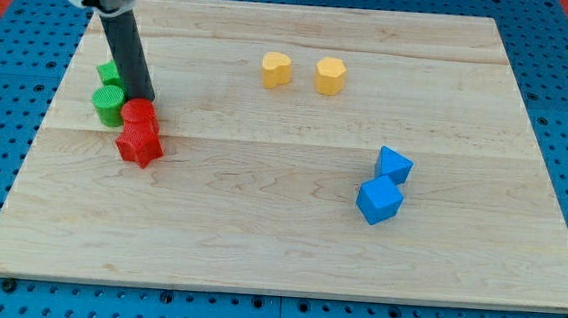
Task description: Separate the red blocks and green blocks
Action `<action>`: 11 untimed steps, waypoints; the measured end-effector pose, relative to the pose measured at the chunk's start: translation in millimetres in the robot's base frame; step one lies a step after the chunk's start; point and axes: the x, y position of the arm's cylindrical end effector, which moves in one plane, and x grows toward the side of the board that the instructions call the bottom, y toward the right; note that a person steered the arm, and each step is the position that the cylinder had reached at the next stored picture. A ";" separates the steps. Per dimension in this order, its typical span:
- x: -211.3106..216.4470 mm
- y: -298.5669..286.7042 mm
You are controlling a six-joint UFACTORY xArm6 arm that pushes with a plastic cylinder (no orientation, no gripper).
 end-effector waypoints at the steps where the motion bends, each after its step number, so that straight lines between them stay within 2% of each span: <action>1: 30.3 3.5; 2: 40.6 8.4; 3: 39.2 -30.8; 5: 27.1 -61.3; 7: -26.4 -32.3; 8: -26.5 36.2; 11: -26.2 46.2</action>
